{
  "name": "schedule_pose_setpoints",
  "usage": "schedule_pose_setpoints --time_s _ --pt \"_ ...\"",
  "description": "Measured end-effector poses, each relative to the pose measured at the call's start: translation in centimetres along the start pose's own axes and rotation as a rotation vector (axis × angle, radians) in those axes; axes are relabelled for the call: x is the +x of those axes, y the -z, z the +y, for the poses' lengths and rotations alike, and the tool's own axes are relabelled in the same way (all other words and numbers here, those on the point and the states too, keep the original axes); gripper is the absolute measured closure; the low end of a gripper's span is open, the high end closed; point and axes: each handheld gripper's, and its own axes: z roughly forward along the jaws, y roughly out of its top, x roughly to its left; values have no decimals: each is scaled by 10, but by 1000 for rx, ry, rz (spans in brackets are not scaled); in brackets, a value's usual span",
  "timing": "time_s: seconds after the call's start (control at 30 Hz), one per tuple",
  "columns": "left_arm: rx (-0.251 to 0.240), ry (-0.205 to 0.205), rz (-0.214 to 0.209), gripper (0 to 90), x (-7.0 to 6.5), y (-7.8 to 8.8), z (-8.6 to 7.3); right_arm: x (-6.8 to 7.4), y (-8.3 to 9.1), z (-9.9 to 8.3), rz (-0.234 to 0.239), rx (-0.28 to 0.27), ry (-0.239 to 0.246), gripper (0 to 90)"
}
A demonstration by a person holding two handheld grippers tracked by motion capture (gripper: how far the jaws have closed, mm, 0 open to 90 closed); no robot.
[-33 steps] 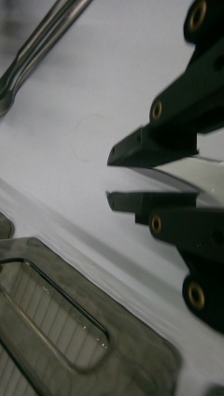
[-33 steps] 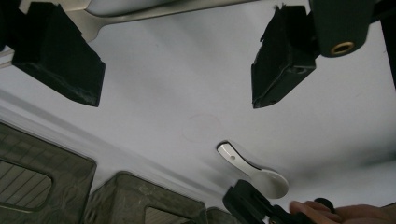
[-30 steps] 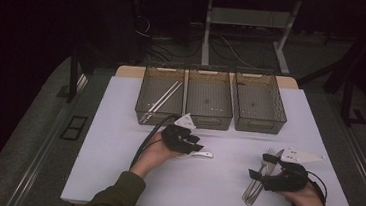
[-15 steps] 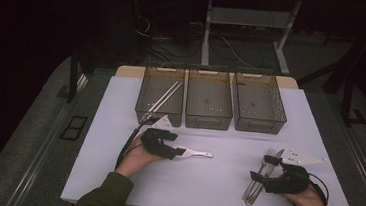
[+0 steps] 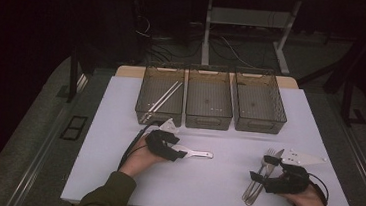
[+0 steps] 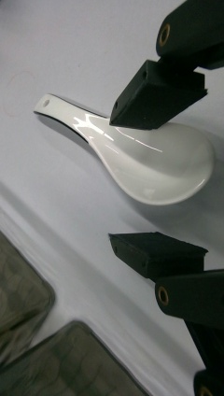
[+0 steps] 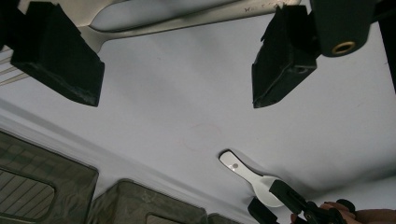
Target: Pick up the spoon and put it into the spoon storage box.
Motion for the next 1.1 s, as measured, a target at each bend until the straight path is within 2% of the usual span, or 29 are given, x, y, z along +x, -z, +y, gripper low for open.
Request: schedule_pose_setpoints --time_s 0.07,0.17,0.2,0.27,0.3,0.33,0.43,0.7,0.73,0.77,0.9,1.1 --pt "10 8 -3 383 -3 0 0 0 0 0 0 0 0 170" --pt "21 -35 1 401 -5 -2 0 0 0 0 -1 -1 -1 170" --pt "22 -19 -5 414 -7 -1 0 0 0 0 0 -2 0 170" --pt "24 -50 -17 458 -7 -1 0 0 0 0 0 -1 1 170" --pt "32 -41 -28 474 -10 -1 0 0 1 0 -1 -1 1 170" --pt "38 -79 -24 497 -10 -1 0 0 1 0 -1 -1 0 170" --pt "59 -107 2 518 -16 -1 1 0 1 0 -1 -1 0 170" --pt "64 -122 -25 589 -15 3 1 0 0 0 -2 -1 0 170" --pt "51 -123 -15 626 -15 5 1 0 0 0 -2 0 -1 170" --pt "49 -120 -24 740 -14 7 2 0 0 0 -2 1 -1 170" --pt "46 -123 -46 776 -14 9 2 0 0 0 -2 0 0 170" --pt "59 -171 -37 805 -17 9 5 0 0 0 -3 0 1 170"
